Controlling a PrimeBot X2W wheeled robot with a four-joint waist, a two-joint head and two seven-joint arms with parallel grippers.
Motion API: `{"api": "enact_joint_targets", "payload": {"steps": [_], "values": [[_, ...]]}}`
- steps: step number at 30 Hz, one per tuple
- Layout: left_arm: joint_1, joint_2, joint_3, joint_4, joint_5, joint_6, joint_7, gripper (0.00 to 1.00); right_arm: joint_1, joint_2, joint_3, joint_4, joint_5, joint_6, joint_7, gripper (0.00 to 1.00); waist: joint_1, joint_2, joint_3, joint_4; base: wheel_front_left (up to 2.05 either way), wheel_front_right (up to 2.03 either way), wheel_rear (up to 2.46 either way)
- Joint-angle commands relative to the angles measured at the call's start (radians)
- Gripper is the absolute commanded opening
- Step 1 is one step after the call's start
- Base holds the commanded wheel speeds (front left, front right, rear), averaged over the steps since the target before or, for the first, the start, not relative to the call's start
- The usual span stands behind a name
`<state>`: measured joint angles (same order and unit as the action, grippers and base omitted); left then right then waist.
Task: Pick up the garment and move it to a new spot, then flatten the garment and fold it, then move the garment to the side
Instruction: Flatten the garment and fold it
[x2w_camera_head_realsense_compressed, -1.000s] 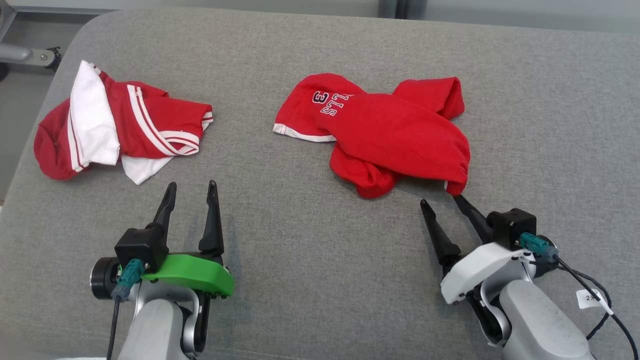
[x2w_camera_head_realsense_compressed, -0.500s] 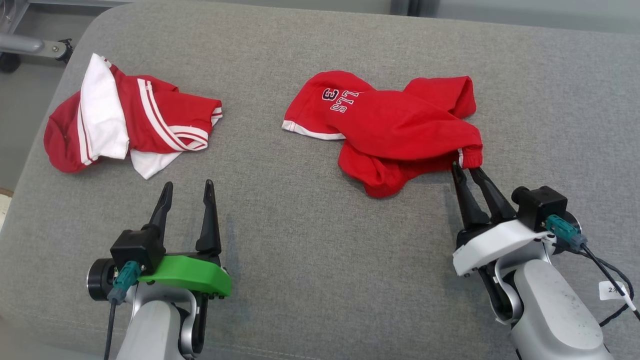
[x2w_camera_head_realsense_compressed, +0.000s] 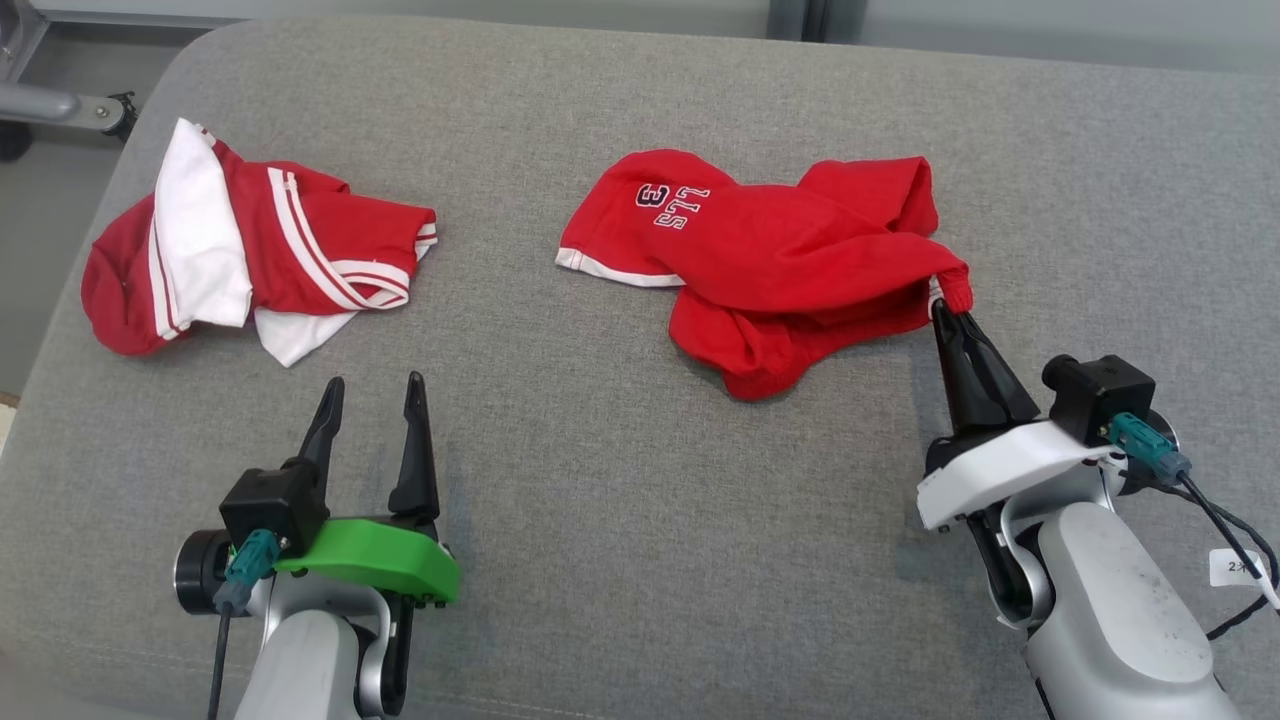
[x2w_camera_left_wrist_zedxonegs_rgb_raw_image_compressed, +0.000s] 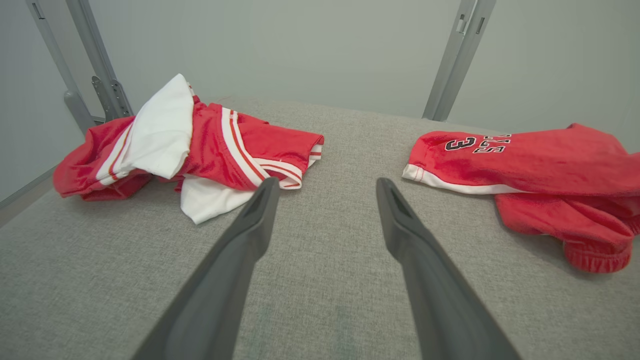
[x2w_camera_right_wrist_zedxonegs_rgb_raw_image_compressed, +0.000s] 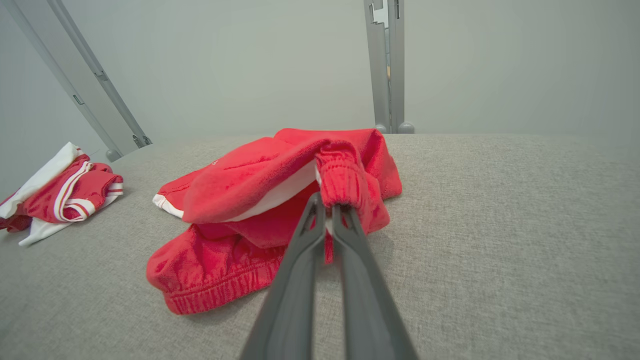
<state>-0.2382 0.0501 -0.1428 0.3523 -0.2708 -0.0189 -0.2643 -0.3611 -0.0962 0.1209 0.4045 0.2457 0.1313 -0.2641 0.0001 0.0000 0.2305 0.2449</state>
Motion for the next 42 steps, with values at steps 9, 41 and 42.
{"api": "enact_joint_targets", "payload": {"steps": [9,41,42], "values": [[0.099,0.001,0.048,0.03,0.029,-0.026,0.0,1.0,-0.017,-0.084,0.243,-0.16,0.3,-0.001,-0.001,0.0,-0.0001,0.0,-0.146,-0.071,0.0,0.0,0.0],[0.007,0.002,-0.158,0.076,-0.024,-0.08,0.0,1.0,0.047,-0.388,0.252,0.203,0.393,-0.001,-0.001,1.0,-0.0001,0.0,-0.117,-0.279,0.0,0.0,0.0],[-0.011,0.002,-0.172,0.083,-0.03,-0.084,0.0,1.0,0.058,-0.374,0.203,0.179,0.349,-0.001,-0.001,1.0,-0.0001,0.0,-0.108,-0.286,0.0,0.0,0.0]]}}
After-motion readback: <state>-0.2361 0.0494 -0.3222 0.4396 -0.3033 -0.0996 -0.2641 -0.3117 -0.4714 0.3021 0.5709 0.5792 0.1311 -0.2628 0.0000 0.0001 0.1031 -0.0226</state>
